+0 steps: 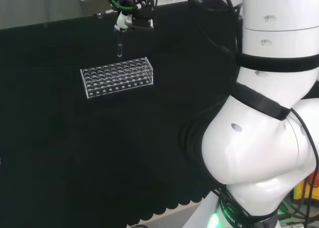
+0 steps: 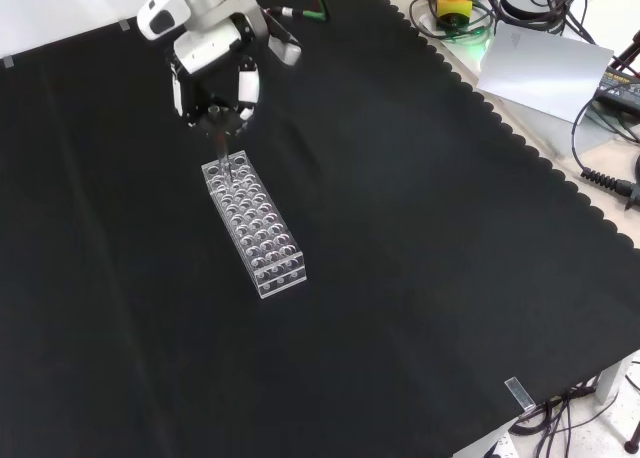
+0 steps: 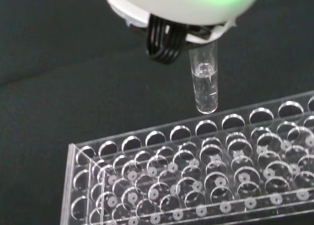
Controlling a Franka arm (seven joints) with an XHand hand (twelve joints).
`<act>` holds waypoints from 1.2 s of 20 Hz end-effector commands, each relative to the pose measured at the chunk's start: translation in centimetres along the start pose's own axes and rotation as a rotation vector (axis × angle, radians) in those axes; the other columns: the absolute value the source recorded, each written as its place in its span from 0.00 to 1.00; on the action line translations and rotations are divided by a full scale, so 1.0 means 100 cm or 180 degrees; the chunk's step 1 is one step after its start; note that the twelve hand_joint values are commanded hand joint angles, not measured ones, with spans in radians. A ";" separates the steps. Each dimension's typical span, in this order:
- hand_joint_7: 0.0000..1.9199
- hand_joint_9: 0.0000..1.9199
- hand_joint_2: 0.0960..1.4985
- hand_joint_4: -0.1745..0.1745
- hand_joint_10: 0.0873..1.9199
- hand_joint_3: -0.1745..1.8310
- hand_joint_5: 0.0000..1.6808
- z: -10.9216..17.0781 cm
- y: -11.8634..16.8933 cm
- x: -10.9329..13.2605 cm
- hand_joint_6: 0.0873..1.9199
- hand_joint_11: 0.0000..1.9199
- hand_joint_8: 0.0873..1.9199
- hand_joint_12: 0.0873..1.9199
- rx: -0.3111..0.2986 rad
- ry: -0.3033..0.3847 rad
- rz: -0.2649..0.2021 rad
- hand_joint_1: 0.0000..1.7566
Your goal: Shake the test tube.
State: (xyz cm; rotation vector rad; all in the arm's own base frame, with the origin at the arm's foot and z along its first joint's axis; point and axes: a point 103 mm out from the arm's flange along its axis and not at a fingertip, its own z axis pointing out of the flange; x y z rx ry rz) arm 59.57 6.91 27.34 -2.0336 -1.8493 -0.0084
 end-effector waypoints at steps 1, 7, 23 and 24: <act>0.68 0.81 0.36 0.00 0.32 0.46 0.74 -0.028 -0.015 -0.002 0.35 0.60 0.35 0.47 -0.0126 -0.0012 -0.0057 0.75; 0.68 0.81 0.36 0.00 0.32 0.47 0.74 -0.037 -0.026 0.015 0.35 0.60 0.35 0.47 -0.0149 0.0034 -0.0139 0.75; 0.68 0.81 0.36 0.00 0.32 0.47 0.74 -0.049 -0.048 0.067 0.35 0.60 0.35 0.47 -0.0224 0.0131 -0.0384 0.75; 0.68 0.81 0.36 0.00 0.32 0.47 0.74 -0.053 -0.049 0.055 0.35 0.60 0.35 0.47 -0.0246 0.0107 -0.0313 0.75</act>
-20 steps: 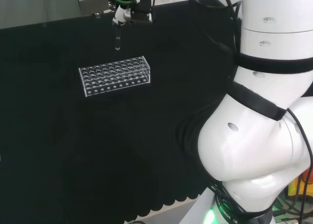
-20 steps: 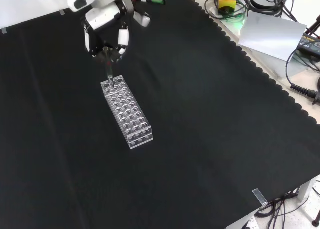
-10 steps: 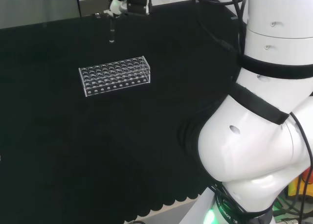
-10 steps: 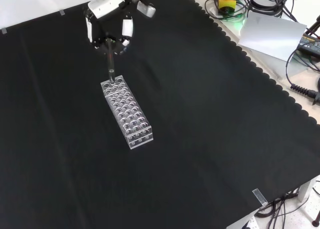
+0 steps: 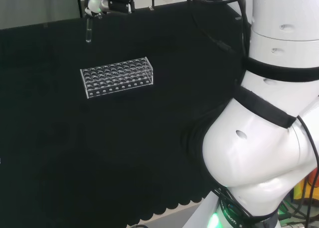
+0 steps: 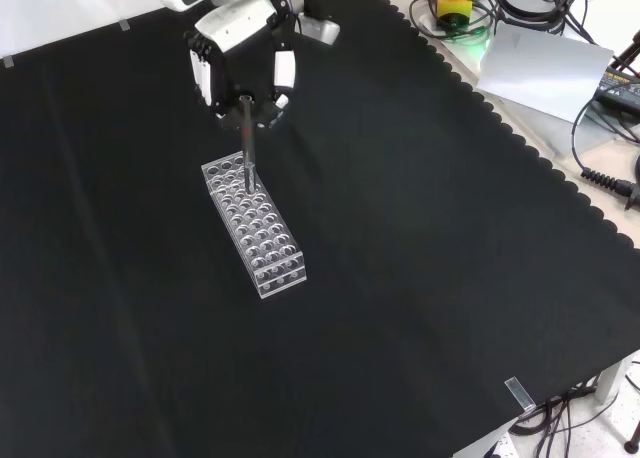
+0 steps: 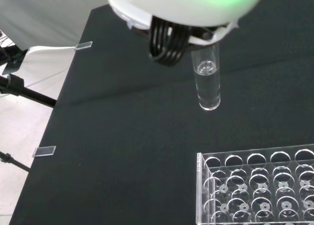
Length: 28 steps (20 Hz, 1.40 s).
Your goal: Shake the test tube.
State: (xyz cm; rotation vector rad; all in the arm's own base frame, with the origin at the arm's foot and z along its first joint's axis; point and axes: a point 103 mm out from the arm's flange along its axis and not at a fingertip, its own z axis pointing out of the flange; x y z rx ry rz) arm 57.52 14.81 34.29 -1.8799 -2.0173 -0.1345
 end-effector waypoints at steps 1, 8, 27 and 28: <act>0.68 0.81 0.36 0.00 0.32 0.47 0.74 -0.022 -0.014 -0.046 0.35 0.60 0.35 0.47 -0.0129 -0.0044 0.0321 0.75; 0.68 0.81 0.36 0.00 0.32 0.47 0.74 -0.046 -0.050 -0.145 0.35 0.60 0.35 0.47 -0.0252 -0.0237 0.0950 0.75; 0.68 0.81 0.36 0.00 0.32 0.47 0.74 -0.050 -0.053 -0.162 0.35 0.60 0.35 0.47 -0.0230 -0.0264 0.1137 0.75; 0.68 0.81 0.36 0.00 0.32 0.47 0.74 -0.043 -0.049 -0.150 0.35 0.60 0.35 0.47 -0.0199 -0.0242 0.1069 0.75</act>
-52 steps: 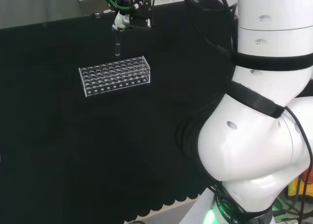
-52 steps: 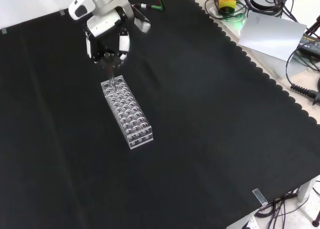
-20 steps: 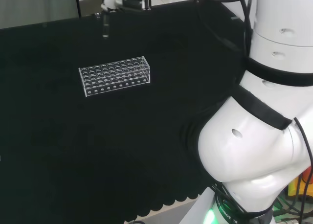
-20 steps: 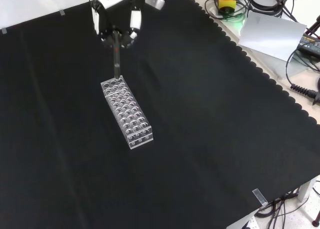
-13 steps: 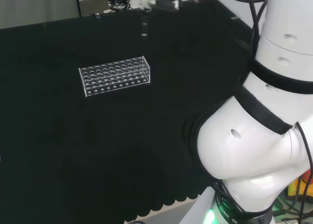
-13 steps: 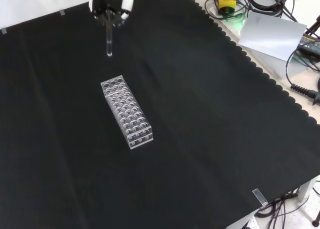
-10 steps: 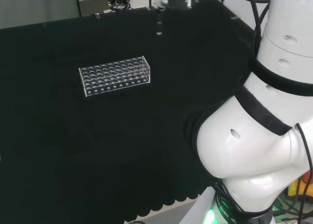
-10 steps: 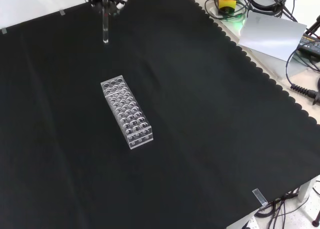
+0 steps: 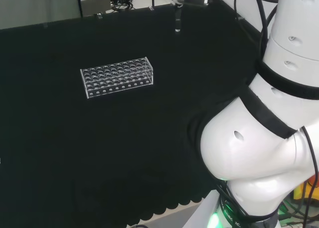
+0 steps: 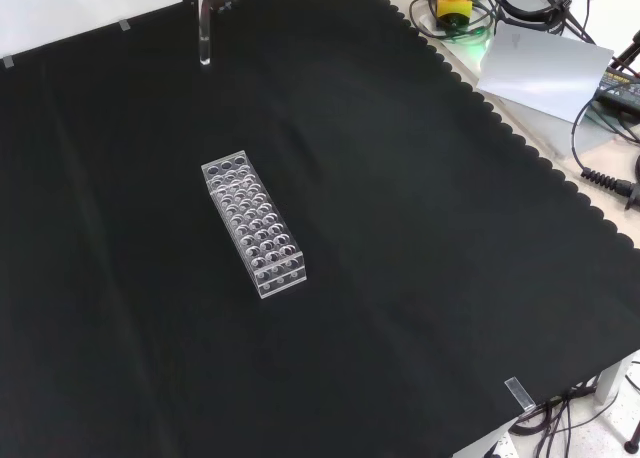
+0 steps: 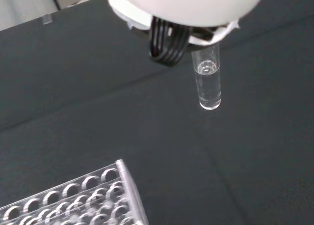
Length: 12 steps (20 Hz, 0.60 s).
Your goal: Shake the test tube.
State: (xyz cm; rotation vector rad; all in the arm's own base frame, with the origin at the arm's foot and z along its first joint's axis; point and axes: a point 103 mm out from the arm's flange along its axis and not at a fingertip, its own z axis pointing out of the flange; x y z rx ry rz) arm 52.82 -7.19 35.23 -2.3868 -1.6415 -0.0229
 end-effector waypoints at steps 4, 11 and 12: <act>0.68 0.80 0.36 0.00 0.32 0.47 0.74 0.036 -0.013 0.108 0.35 0.60 0.35 0.47 0.0242 0.0179 -0.0578 0.75; 0.68 0.81 0.36 0.00 0.32 0.47 0.74 0.052 -0.031 0.179 0.35 0.60 0.35 0.47 0.0403 0.0322 -0.0947 0.75; 0.68 0.81 0.36 0.00 0.32 0.47 0.74 0.053 -0.034 0.186 0.35 0.60 0.35 0.47 0.0418 0.0343 -0.1001 0.75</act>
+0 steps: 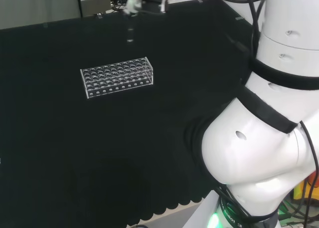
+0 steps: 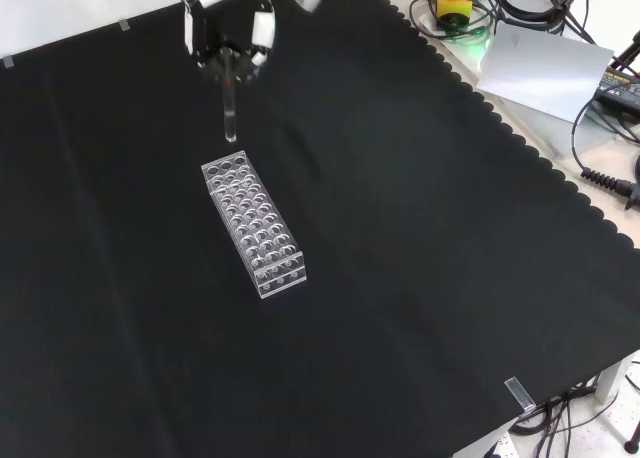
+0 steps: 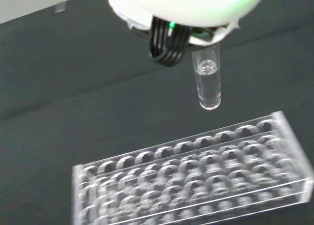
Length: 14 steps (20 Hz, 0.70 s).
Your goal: Shake the test tube.
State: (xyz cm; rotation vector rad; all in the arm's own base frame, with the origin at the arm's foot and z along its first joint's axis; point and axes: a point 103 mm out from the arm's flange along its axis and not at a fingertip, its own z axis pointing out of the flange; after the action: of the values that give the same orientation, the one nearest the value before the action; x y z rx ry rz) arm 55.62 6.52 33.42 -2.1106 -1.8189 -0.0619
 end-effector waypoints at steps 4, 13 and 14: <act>0.68 0.81 0.36 0.00 0.32 0.47 0.74 0.017 -0.009 0.072 0.35 0.60 0.35 0.47 0.0145 0.0172 -0.0460 0.75; 0.68 0.81 0.36 0.00 0.32 0.47 0.74 0.001 -0.007 0.016 0.35 0.60 0.35 0.47 0.0037 -0.0011 -0.0173 0.75; 0.68 0.81 0.36 0.00 0.32 0.47 0.74 -0.002 -0.006 0.003 0.35 0.60 0.35 0.47 0.0019 -0.0067 -0.0101 0.75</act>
State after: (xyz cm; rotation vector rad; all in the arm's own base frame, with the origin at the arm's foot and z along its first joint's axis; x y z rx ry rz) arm 55.48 11.34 33.95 -1.9825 -1.8969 -0.0968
